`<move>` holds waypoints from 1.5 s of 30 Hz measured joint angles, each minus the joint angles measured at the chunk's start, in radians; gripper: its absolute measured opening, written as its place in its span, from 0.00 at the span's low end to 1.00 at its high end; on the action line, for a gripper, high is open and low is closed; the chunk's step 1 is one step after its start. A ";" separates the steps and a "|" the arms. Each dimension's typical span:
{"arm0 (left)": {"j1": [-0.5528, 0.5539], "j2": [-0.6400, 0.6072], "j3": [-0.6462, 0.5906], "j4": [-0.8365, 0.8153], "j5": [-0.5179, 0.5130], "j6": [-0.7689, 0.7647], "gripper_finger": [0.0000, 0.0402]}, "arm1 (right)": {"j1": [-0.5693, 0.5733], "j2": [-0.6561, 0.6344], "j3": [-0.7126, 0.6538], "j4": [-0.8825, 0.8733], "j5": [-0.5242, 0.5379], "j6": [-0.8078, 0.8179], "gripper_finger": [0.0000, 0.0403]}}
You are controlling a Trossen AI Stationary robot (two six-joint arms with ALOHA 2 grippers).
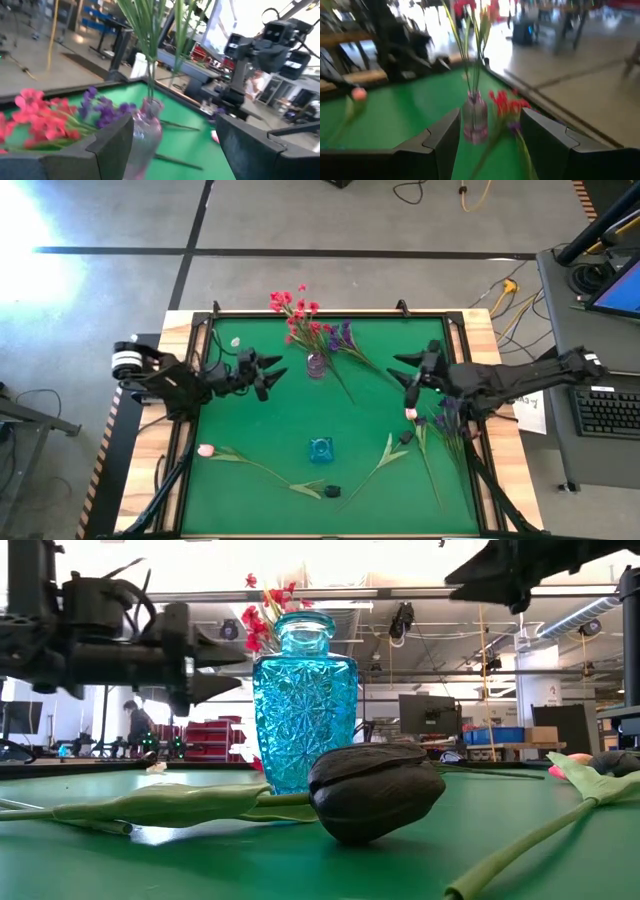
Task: Sort flowers into vase by color
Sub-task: Put the right pink tulip into the purple vase
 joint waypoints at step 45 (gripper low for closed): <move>-0.384 -0.022 0.113 -0.524 -0.056 -0.263 0.57 | -0.208 0.402 0.218 -0.448 -0.256 0.395 0.49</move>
